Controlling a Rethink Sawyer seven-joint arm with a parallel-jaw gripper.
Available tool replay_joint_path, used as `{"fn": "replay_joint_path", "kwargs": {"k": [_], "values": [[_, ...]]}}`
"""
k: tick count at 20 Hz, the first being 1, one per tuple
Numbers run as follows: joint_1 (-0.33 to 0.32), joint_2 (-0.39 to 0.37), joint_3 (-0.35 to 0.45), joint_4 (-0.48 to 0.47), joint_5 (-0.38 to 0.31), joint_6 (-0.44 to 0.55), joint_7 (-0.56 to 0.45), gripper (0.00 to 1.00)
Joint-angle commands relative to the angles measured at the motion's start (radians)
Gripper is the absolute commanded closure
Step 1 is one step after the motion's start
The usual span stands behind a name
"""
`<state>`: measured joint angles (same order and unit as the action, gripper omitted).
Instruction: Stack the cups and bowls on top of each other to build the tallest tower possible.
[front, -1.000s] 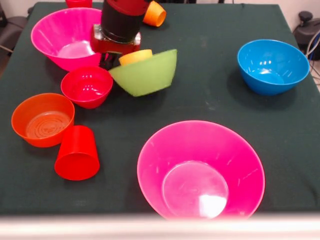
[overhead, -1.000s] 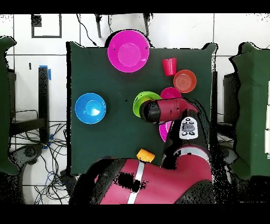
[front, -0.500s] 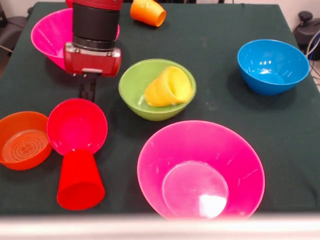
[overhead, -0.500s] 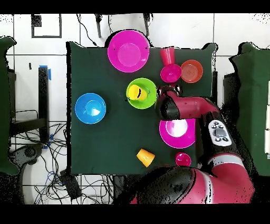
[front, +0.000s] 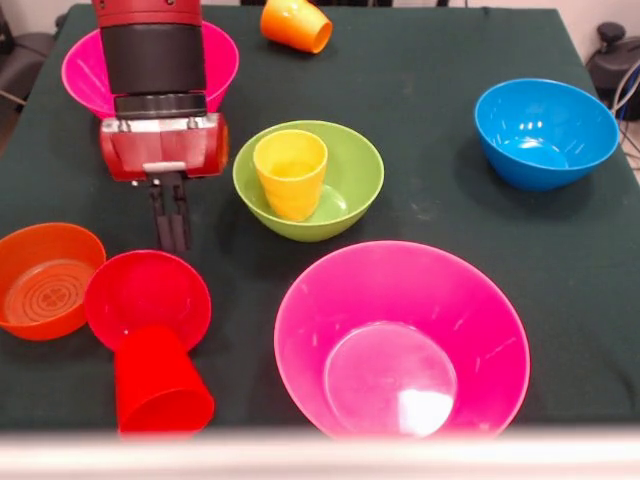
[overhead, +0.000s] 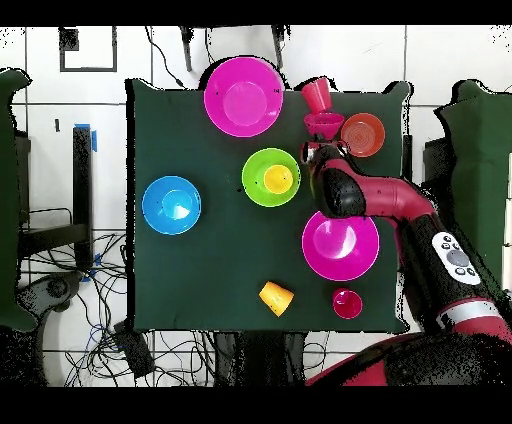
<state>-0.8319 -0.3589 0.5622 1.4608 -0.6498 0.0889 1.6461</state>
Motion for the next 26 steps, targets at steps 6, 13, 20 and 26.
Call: {"fn": "replay_joint_path", "kwargs": {"k": [6, 13, 20, 26], "values": [[0.033, 0.141, 0.246, 0.059, 0.214, 0.334, -0.009, 1.0], [0.079, 0.153, 0.223, 0.06, 0.379, 0.387, 0.117, 1.0], [0.171, 0.096, 0.127, 0.063, 0.485, 0.406, 0.198, 1.0], [0.282, -0.023, -0.075, -0.004, 0.436, 0.489, 0.161, 1.0]]}}
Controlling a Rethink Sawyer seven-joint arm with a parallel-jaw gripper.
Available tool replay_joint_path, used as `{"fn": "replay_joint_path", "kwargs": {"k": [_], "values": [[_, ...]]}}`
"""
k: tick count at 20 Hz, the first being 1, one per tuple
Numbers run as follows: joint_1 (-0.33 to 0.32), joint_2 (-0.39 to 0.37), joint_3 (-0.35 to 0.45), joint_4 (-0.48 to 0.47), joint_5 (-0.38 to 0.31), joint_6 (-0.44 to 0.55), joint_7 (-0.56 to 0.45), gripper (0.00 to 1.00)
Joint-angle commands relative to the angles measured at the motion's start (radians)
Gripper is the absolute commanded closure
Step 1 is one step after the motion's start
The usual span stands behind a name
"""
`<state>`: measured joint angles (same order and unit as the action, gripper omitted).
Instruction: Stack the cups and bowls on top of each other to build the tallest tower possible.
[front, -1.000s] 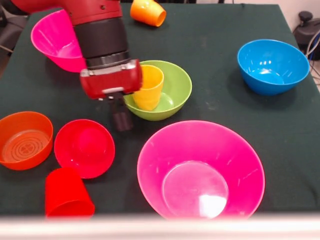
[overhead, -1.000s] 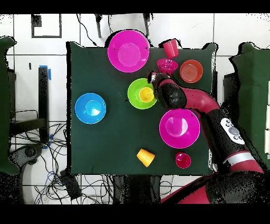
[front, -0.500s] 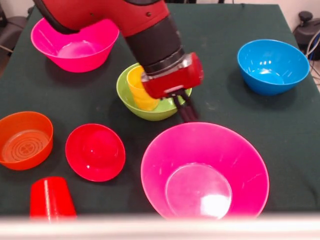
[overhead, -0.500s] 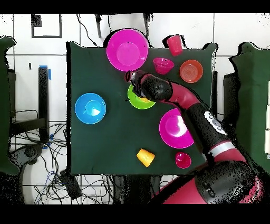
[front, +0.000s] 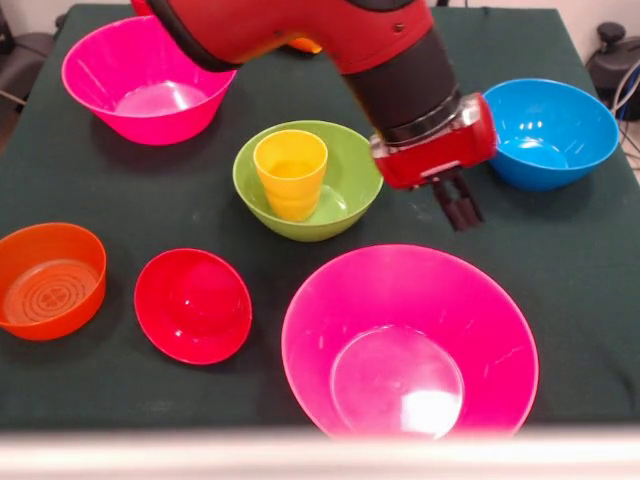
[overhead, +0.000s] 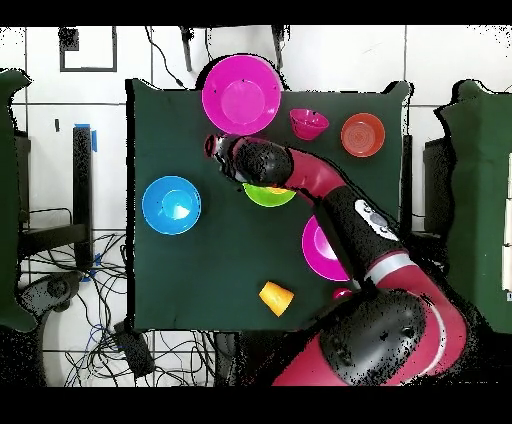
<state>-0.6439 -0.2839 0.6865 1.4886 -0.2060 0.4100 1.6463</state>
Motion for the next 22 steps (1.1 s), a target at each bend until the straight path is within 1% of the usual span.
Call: {"fn": "replay_joint_path", "kwargs": {"k": [1, 4, 5, 8, 10, 14, 15, 17, 20, 22], "values": [[0.132, -0.117, -0.246, -0.054, -0.011, 0.215, 0.17, 1.0], [0.151, -0.141, -0.337, -0.073, -0.041, 0.288, 0.134, 1.0], [0.175, -0.142, -0.371, -0.092, -0.04, 0.335, 0.147, 1.0], [0.218, -0.143, -0.465, -0.122, -0.075, 0.406, 0.154, 1.0], [0.248, -0.137, -0.508, -0.144, -0.104, 0.424, 0.151, 1.0], [0.287, -0.124, -0.565, -0.185, -0.14, 0.459, 0.14, 1.0], [0.29, -0.116, -0.574, -0.203, -0.143, 0.479, 0.132, 1.0], [0.291, -0.123, -0.582, -0.196, -0.145, 0.466, 0.122, 1.0], [0.306, -0.116, -0.608, -0.227, -0.152, 0.505, 0.108, 1.0], [0.318, -0.114, -0.623, -0.236, -0.157, 0.508, 0.103, 1.0]]}}
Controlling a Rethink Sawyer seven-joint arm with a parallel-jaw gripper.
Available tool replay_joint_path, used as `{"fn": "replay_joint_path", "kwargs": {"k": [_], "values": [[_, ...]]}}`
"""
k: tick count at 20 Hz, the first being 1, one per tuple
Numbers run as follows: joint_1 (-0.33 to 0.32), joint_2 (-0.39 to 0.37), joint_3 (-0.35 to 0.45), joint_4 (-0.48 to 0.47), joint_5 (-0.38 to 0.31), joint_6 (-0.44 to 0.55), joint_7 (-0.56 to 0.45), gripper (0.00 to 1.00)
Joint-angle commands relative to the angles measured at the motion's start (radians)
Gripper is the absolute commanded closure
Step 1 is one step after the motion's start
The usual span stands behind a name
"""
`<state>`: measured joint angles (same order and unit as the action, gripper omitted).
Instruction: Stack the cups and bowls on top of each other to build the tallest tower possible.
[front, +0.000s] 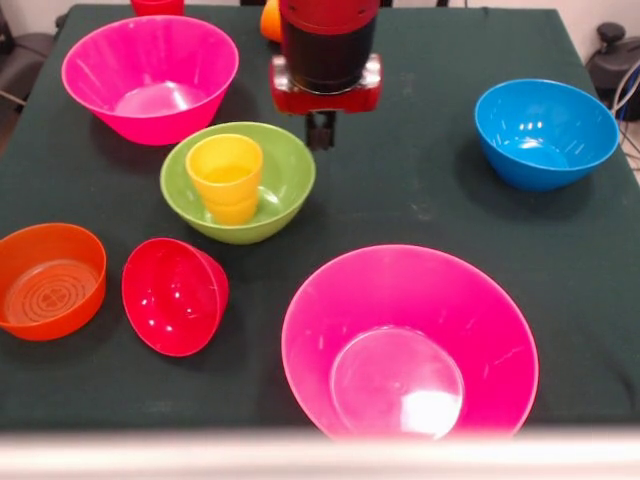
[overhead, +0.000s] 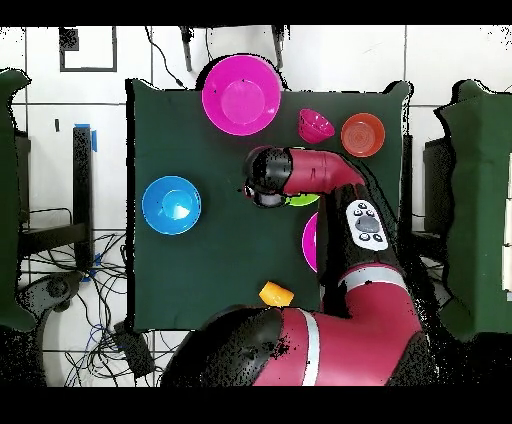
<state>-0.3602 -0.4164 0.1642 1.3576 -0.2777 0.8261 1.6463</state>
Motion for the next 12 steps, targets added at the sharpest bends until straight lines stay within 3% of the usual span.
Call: {"fn": "replay_joint_path", "kwargs": {"k": [1, 12], "values": [[0.035, 0.016, -0.106, -0.106, -0.095, 0.075, 0.09, 1.0], [0.041, -0.043, -0.129, -0.068, -0.147, -0.08, 0.018, 1.0]]}}
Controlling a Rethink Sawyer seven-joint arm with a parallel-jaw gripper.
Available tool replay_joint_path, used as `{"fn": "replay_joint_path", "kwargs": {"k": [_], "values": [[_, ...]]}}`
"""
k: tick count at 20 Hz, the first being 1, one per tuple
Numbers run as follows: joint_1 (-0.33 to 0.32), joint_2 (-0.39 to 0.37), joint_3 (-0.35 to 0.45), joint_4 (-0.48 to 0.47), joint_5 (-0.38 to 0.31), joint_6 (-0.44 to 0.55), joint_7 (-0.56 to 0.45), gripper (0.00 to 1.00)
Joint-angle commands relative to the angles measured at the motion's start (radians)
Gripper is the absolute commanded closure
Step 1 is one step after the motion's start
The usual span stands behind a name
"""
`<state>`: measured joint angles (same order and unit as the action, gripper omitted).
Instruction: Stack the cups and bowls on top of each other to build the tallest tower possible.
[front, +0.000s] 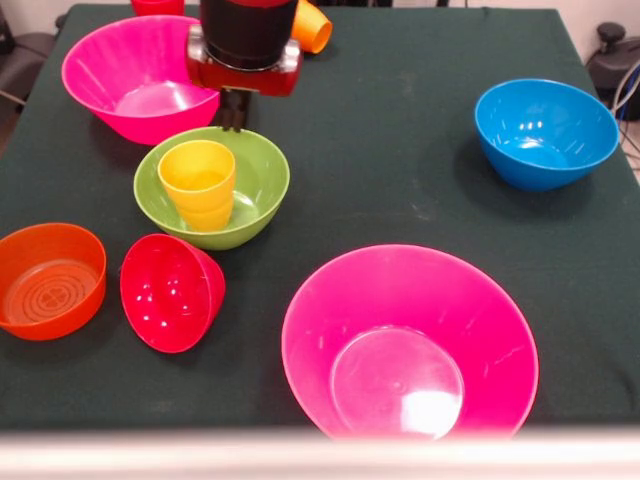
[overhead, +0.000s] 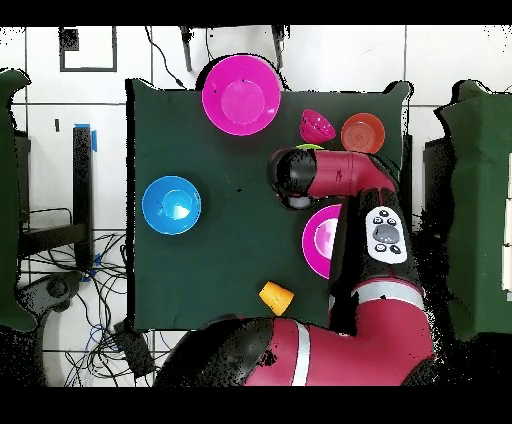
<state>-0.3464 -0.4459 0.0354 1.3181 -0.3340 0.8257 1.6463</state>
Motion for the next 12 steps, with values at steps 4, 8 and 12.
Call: {"fn": "replay_joint_path", "kwargs": {"k": [4, 8, 12], "values": [[0.04, -0.032, -0.024, -0.004, -0.111, -0.1, 0.021, 1.0], [0.049, -0.022, -0.05, 0.004, -0.049, 0.066, 0.061, 1.0], [0.033, -0.028, -0.016, 0.018, -0.018, 0.039, 0.031, 1.0]]}}
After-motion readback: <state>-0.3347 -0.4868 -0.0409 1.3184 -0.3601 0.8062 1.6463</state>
